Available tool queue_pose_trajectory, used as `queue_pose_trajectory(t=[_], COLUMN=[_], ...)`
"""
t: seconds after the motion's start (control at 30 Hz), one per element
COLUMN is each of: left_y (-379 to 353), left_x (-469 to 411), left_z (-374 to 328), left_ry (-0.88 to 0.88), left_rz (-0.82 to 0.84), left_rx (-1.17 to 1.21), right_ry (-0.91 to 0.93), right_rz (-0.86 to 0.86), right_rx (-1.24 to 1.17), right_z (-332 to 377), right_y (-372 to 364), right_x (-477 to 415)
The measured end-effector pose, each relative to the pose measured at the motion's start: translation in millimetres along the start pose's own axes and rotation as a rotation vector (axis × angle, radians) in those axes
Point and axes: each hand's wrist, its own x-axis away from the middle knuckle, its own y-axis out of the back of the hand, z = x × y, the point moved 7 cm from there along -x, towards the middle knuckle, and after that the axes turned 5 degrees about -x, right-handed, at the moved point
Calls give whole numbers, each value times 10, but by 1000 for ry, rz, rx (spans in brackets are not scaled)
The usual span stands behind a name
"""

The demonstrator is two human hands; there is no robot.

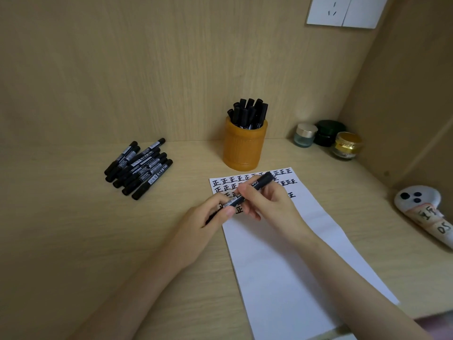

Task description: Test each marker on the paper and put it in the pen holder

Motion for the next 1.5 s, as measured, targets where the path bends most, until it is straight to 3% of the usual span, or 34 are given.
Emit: queue_pose_trajectory(t=[0.17,0.27,0.4,0.57,0.83,1.5], left_y=[18,-57,-171,-173,-180,-182], left_x=[-8,4,26,26,11,25], left_z=[102,121,97,128,161,125], left_ry=[42,15,35,50,72,102], left_rz=[-46,31,164,187,178,200], left_rx=[-28,-155,-326,-359,-368,-421], right_ry=[-22,-16,-71,-126,-176,-133], right_rz=[-197,-342,-456,-592,-638,-691], right_rx=[-120,-228,-231,-145,175,290], right_z=[-54,8,-36,-236,-264,-274], right_y=[263,633,1089,1418,1536,1561], right_x=[46,33,8,31,-21,14])
